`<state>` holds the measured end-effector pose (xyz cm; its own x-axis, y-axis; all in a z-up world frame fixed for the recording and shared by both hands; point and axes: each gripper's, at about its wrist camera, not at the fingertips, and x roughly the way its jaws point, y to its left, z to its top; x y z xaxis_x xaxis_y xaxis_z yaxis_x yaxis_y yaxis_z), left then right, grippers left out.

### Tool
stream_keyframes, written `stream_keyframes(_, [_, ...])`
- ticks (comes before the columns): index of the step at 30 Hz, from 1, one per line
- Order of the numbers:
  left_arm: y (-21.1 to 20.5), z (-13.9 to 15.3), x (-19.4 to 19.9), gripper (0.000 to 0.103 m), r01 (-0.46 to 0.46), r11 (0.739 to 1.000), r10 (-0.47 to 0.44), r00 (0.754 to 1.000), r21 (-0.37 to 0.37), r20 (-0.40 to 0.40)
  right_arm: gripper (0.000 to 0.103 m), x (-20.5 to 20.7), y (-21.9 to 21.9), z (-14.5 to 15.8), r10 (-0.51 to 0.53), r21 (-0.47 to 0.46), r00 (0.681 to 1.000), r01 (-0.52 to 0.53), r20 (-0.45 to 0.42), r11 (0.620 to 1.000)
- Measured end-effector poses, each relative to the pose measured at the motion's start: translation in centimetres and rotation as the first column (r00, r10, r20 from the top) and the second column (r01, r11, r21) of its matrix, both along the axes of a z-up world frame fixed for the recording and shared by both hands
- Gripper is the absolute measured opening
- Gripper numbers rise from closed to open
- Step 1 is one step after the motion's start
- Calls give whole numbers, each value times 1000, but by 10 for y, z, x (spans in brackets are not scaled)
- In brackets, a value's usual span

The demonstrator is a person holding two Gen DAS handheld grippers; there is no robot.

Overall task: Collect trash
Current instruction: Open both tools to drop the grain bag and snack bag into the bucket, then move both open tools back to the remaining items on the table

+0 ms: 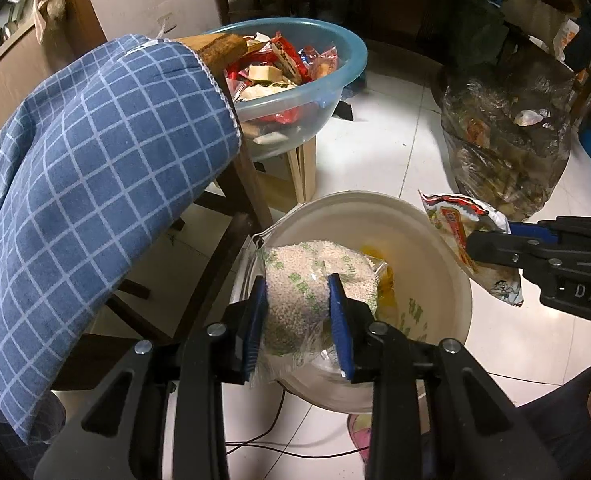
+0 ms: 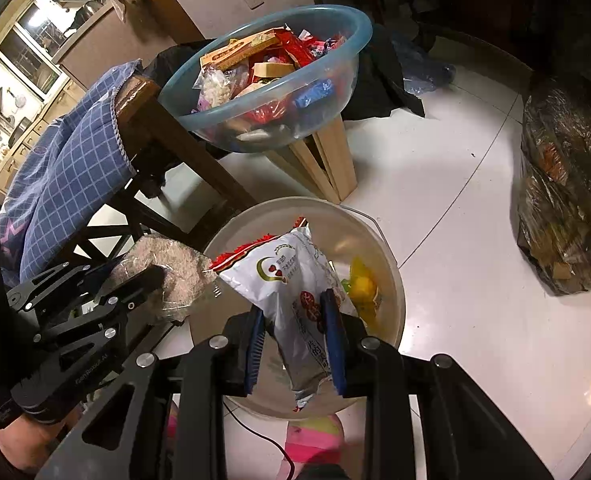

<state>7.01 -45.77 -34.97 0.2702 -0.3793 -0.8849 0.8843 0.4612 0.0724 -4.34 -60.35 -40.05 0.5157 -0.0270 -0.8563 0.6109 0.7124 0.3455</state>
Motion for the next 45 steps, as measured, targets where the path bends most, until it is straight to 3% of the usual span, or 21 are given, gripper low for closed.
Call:
stream_keyframes(2, [1,-1,1,33,0,1000,0,1000,5,3,30,0,0,-1,-2,1,1000,2,-1,1000])
stream_keyframes(4, [1,-2,1,50,-1,1000,1,1000,7,13,31,0,-1,-1,-5,6,1000,5,1,1000])
stream_keyframes(7, [1,-1,1,61,1,1000,-1,1000,1,17,33,-1,-1,1,-8,2,1000,8,10,1000])
stream_keyframes(22, [2,2,0,62,3,1000,-3,1000,-1,21,34,-5,-3,6,-21,-10,999,21,26,1000])
stream_keyframes(26, [5,13,-1,62,3,1000,-3,1000,-14,31,41,-7,-1,20,-17,-45,998,20,67,999])
stream_keyframes(29, [14,37,-5,62,11,998,-8,998,-56,61,57,-10,11,54,12,-174,992,10,127,985])
stream_keyframes(32, [39,83,-5,62,18,991,-2,993,-132,117,72,-13,26,95,52,-296,979,10,199,955])
stream_keyframes(35, [70,128,4,65,-10,978,44,986,-208,160,78,-13,38,138,92,-384,958,19,270,923])
stream_keyframes(38, [123,187,24,71,-63,948,131,971,-312,201,83,-3,54,178,156,-431,931,1,330,902])
stream_keyframes(41, [172,226,51,83,-122,919,206,959,-374,193,89,21,75,210,252,-461,899,-64,359,885])
stream_keyframes(45, [252,262,119,91,-276,881,374,904,-385,206,94,70,117,238,385,-504,856,-177,345,845])
